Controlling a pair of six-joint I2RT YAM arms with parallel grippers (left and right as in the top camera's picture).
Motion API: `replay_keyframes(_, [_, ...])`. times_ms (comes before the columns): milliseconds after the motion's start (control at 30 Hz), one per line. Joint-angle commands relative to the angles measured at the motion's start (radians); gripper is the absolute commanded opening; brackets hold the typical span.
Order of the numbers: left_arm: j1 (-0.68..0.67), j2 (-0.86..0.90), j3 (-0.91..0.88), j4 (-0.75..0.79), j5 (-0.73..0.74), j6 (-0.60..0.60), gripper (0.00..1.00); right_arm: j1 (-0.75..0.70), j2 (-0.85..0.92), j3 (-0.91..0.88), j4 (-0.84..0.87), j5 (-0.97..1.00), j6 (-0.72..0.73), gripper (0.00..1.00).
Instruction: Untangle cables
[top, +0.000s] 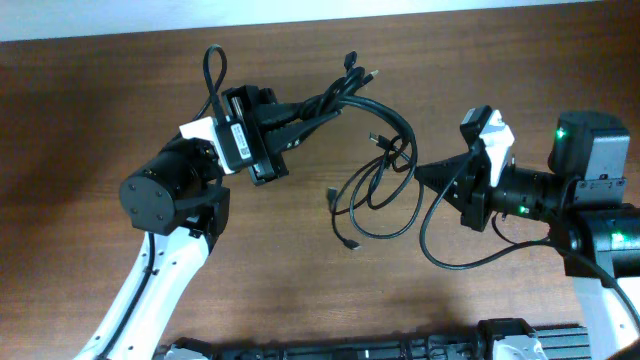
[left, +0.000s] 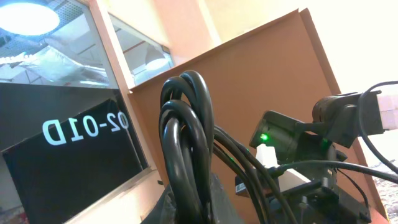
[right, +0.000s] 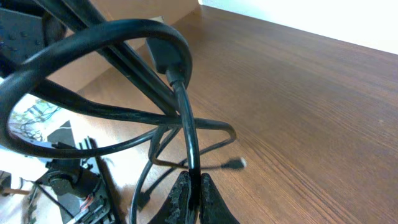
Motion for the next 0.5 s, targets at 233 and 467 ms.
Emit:
replay_keyframes(233, [0.038,-0.016,0.022,0.006,-0.042,-0.013,0.0,-0.003,-0.024,0.001,-0.019,0.18,0.077,0.04])
replay_keyframes(467, [0.117,-0.016,0.022,-0.013,-0.048,-0.008,0.0,-0.003,-0.082,0.001,-0.134,0.607,0.221,0.04])
